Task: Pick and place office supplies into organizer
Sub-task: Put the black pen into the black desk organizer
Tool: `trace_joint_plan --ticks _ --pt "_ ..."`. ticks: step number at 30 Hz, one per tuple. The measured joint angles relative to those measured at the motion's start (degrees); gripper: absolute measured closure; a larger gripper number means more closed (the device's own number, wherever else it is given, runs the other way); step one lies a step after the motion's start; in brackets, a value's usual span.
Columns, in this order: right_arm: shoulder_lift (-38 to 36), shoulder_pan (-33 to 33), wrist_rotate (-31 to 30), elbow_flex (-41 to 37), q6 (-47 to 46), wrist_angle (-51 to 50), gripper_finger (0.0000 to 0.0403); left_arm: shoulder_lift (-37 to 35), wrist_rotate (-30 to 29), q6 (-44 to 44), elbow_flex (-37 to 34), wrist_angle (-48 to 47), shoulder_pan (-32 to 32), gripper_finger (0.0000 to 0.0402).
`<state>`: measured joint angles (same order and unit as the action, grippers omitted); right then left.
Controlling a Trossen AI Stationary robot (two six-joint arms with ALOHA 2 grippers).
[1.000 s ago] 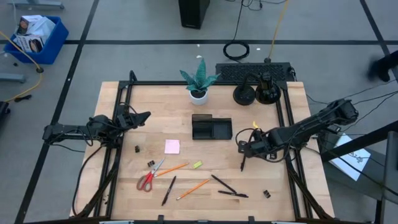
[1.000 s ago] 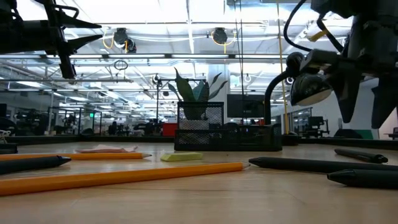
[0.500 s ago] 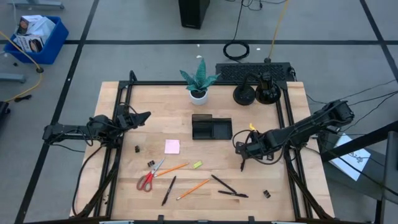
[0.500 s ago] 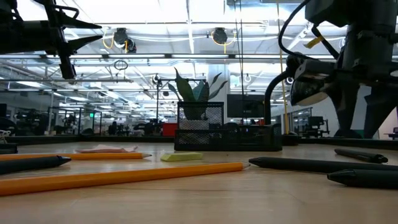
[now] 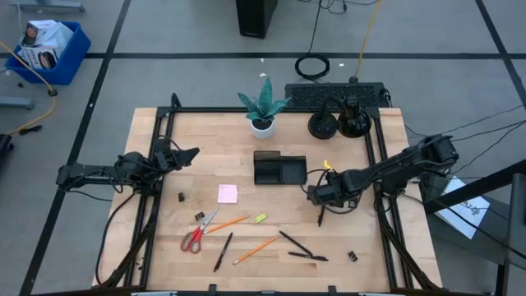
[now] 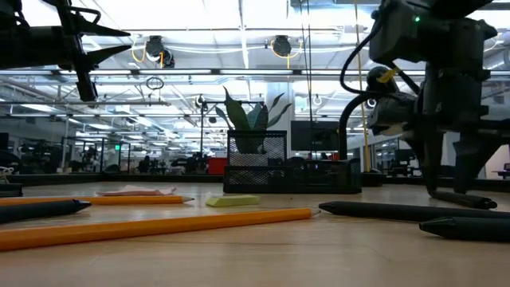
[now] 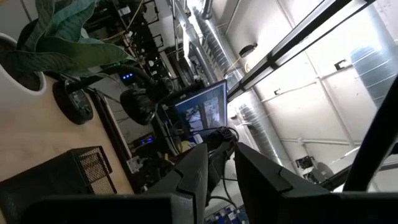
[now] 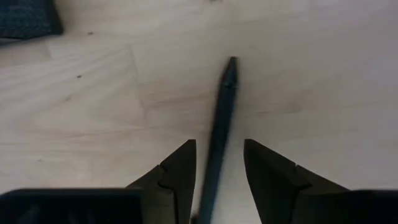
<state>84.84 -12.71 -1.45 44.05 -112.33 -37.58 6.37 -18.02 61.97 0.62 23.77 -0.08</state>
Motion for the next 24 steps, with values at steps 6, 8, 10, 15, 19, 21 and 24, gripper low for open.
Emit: trace_joint_plan --ticks 6,8,10,15,19,21,24 --pt "1.3 0.3 0.0 0.2 0.2 -0.3 0.0278 0.0 0.1 1.3 0.0 0.1 0.0 0.0316" --pt "1.3 0.4 0.0 0.2 -0.1 -0.6 0.0278 0.0 0.4 1.3 0.0 0.1 0.0 0.0316" --pt "1.3 0.4 0.2 0.2 -0.1 -0.6 0.0278 0.0 0.6 1.1 0.0 0.1 0.0 0.0316" --pt "1.3 0.3 1.9 0.2 1.0 -2.6 0.0279 0.0 0.6 1.2 0.0 0.1 0.0 0.0316" --pt "1.3 0.1 3.1 0.2 2.4 -5.3 0.0297 0.0 0.6 1.2 0.0 0.1 0.0 0.0316" --pt "1.3 0.1 3.0 0.1 3.1 -5.5 0.0312 0.0 0.6 1.2 0.0 0.1 0.0 0.0316" --pt "1.3 0.3 2.3 0.1 3.1 -5.2 0.0332 0.0 0.6 1.3 0.0 0.1 0.0 0.0316"
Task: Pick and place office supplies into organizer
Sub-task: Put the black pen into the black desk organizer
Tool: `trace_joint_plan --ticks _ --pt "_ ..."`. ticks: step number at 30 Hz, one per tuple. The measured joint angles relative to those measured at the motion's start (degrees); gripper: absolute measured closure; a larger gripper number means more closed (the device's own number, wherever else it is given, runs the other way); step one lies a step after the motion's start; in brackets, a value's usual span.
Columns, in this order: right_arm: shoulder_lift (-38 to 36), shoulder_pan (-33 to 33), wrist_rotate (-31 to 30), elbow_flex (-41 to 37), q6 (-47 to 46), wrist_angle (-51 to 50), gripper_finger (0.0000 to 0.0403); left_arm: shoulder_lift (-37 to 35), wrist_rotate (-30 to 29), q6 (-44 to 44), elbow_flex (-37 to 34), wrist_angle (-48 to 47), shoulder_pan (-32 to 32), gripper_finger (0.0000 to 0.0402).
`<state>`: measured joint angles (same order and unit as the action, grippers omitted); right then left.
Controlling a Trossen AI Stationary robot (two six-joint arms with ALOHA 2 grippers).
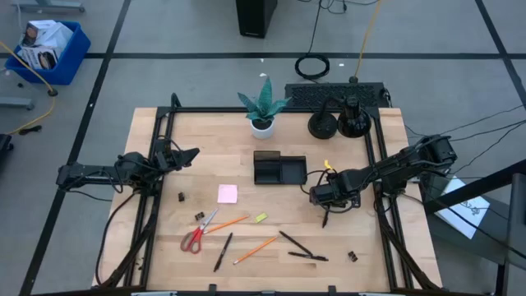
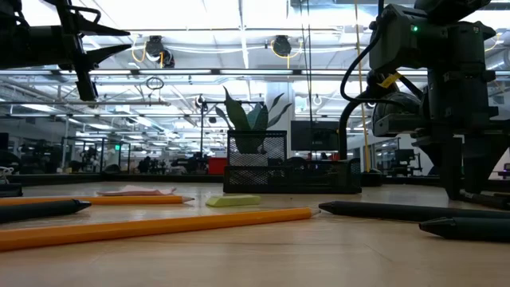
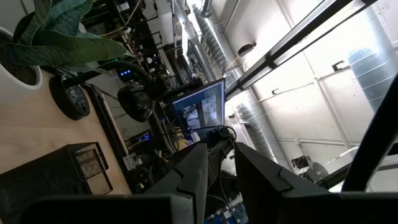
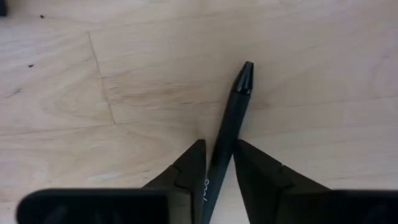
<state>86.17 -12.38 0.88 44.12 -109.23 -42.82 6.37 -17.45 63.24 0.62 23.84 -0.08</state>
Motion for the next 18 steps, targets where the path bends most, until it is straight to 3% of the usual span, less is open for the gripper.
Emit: trace_joint_plan --ticks 9,18 --pt "2.0 -0.1 -0.3 0.0 1.5 1.8 0.0379 0.0 0.0 0.0 0.0 0.0 0.0 0.0316" --pt "0.6 -0.1 -0.8 0.2 4.2 1.8 0.0382 0.0 0.0 0.0 0.0 0.0 0.0 0.0316"
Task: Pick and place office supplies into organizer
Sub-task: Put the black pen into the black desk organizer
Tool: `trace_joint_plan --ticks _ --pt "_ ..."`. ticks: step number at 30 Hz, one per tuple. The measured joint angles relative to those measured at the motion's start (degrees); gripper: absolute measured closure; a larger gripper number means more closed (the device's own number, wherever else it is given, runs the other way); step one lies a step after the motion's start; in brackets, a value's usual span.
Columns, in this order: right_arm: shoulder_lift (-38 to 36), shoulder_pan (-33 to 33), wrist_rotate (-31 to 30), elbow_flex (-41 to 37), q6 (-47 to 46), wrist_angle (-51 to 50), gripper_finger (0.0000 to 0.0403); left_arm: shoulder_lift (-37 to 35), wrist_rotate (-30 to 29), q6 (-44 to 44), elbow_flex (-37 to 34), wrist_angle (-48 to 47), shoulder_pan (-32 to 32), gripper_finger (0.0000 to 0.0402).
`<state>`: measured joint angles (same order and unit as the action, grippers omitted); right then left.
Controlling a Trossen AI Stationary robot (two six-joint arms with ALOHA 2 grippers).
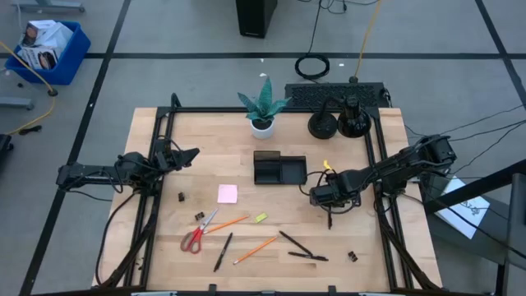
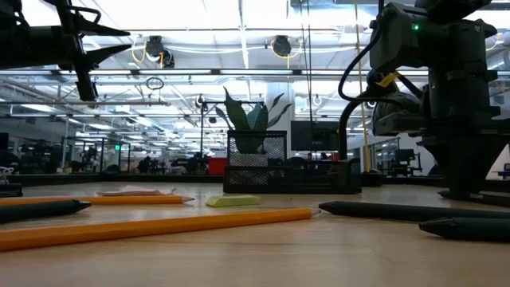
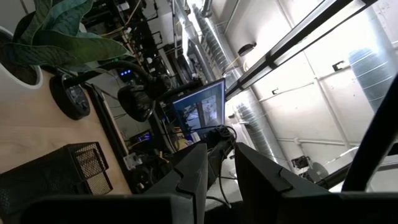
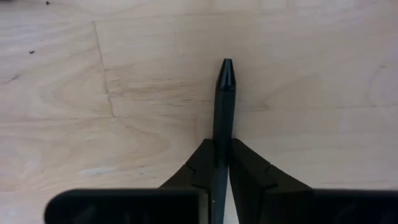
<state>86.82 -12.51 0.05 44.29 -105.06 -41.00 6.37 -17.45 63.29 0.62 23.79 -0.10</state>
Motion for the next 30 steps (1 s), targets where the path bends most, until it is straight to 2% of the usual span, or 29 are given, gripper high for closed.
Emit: trace_joint_plan --ticks 6,16,20,24,30 --pt "-2.8 0.1 -4.1 -0.1 0.8 1.5 0.0383 0.0 0.0 0.0 0.0 0.0 0.0 0.0316" --pt "-8.6 -1.3 -4.8 -0.1 3.2 2.9 0.0384 0.0 0.0 0.0 0.0 0.0 0.0 0.0316" --pt "-11.4 -2.4 -11.6 0.0 4.8 10.5 0.0384 0.0 0.0 -0.1 0.0 -0.1 0.0 0.0316" --pt "-12.8 -3.1 -22.1 0.0 6.1 18.1 0.0384 0.0 0.0 -0.1 0.0 -0.2 0.0 0.0316" --pt "-12.8 -1.8 -36.7 0.0 15.2 29.3 0.0385 0.0 0.0 0.0 0.0 -0.5 0.0 0.0316"
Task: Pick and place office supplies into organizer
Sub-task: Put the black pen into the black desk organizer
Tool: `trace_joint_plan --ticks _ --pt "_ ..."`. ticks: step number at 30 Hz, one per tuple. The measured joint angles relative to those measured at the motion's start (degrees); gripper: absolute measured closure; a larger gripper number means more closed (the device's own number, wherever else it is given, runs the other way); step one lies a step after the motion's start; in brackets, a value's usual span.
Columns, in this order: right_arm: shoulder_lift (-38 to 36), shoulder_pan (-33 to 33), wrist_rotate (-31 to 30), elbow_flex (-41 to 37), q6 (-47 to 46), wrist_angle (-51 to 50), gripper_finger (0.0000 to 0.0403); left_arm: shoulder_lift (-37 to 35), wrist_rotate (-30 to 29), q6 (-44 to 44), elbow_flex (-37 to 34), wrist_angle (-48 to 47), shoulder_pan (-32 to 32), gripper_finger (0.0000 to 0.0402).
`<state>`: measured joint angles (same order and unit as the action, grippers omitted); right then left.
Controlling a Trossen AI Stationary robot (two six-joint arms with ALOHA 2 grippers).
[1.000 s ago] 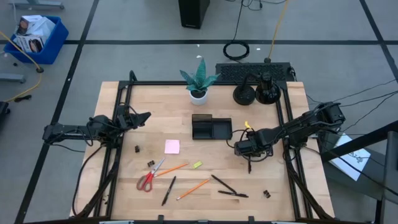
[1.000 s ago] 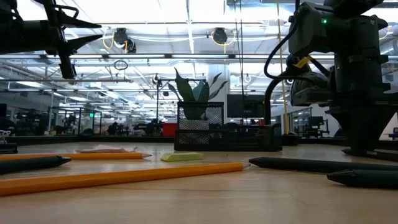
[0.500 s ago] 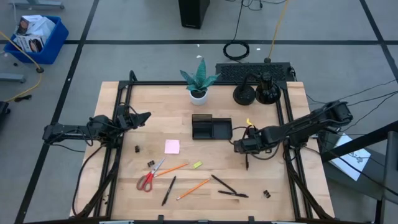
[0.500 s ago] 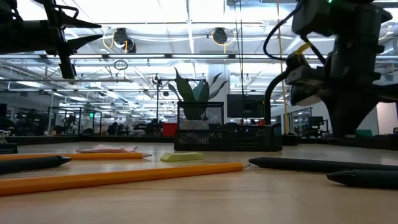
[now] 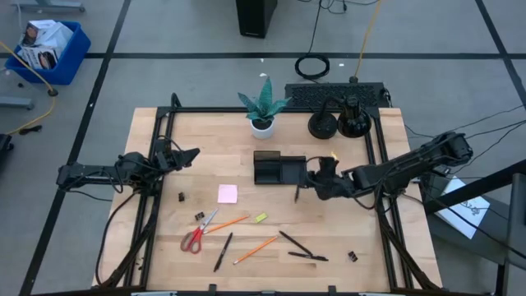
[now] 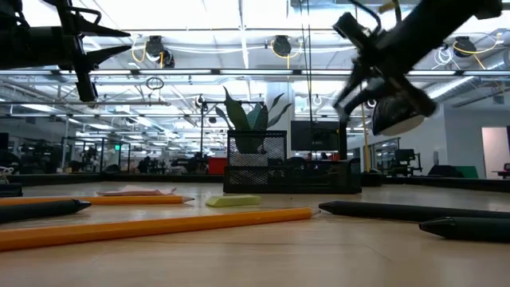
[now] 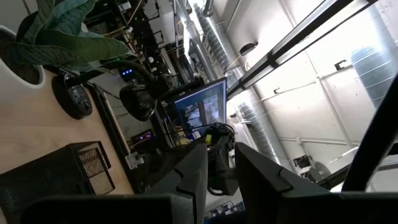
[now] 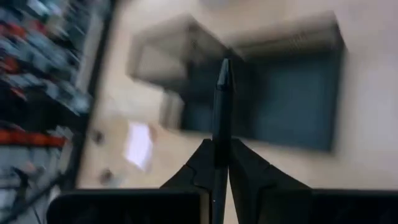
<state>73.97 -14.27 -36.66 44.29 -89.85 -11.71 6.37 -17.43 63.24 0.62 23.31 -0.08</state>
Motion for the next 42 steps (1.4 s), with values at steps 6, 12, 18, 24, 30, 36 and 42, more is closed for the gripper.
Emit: trace_joint_plan --ticks 6,12,18,24,30,36,42 --pt "0.0 3.8 -10.8 0.0 19.6 18.0 0.0385 0.0 0.9 0.0 0.0 0.2 0.0 0.0316" --pt "0.1 9.0 -13.0 0.0 35.5 26.5 0.0385 0.0 0.9 0.0 0.0 0.4 0.0 0.0316" --pt "3.7 13.2 -11.0 0.1 48.5 37.0 0.0385 0.0 0.9 0.0 0.0 0.4 0.0 0.0316" --pt "9.4 14.3 -8.1 0.1 52.5 43.7 0.0385 0.0 0.9 0.5 0.0 0.5 0.0 0.0316" --pt "14.4 14.2 -3.2 0.1 59.1 49.2 0.0383 0.0 1.0 0.5 0.0 0.3 0.0 0.0316" --pt "18.5 14.2 0.8 0.1 69.0 56.1 0.0383 0.0 1.1 2.1 0.0 0.1 0.0 0.0316" --pt "21.3 14.2 1.1 1.0 77.5 57.1 0.0383 0.0 1.1 2.9 0.0 0.0 0.0 0.0316"
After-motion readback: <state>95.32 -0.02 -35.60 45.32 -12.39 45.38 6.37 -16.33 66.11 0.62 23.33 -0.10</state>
